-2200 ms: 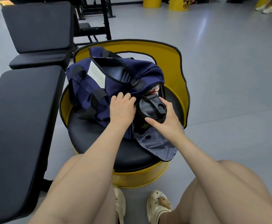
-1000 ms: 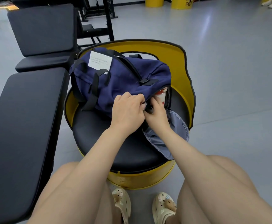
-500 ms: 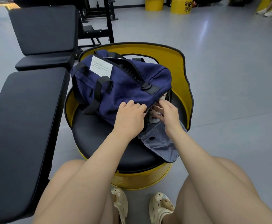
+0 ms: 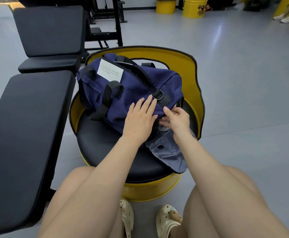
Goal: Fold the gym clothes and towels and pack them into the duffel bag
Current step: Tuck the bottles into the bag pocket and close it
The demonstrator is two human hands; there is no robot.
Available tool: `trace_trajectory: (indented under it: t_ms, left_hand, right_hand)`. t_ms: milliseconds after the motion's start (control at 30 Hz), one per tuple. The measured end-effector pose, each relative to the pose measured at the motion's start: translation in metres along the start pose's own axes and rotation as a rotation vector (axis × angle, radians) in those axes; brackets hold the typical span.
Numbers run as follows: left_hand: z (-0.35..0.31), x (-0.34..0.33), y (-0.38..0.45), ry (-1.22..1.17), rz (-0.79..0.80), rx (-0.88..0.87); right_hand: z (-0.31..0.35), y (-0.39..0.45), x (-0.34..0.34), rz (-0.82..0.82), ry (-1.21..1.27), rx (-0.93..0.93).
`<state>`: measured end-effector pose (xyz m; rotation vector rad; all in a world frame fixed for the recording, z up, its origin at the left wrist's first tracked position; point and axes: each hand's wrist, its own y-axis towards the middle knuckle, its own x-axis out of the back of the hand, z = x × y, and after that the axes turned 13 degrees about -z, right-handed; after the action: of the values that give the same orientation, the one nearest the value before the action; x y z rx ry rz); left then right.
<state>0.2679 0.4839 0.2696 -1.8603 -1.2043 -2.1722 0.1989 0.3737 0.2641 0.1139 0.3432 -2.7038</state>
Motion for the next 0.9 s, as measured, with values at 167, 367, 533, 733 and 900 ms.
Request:
trace_trajectory:
  t_ms: [167, 367, 533, 733, 900]
  left_hand:
    - [-0.001, -0.006, -0.004, -0.019, 0.029, 0.034]
    - [-0.008, 0.0, -0.015, -0.043, 0.109, 0.079]
    - [0.001, 0.018, -0.016, -0.035, 0.206, 0.018]
    - [0.008, 0.055, -0.011, 0.004, 0.181, 0.02]
    - [0.034, 0.09, 0.007, 0.017, 0.081, 0.153]
  right_hand:
    - [-0.004, -0.003, -0.002, -0.12, -0.281, 0.338]
    - [0.0, -0.015, 0.003, -0.152, -0.396, 0.481]
    - [0.02, -0.028, 0.01, -0.058, -0.629, 0.664]
    - [0.054, -0.045, -0.003, 0.205, -0.776, 0.799]
    - [0.091, -0.054, -0.022, 0.254, -0.758, 0.834]
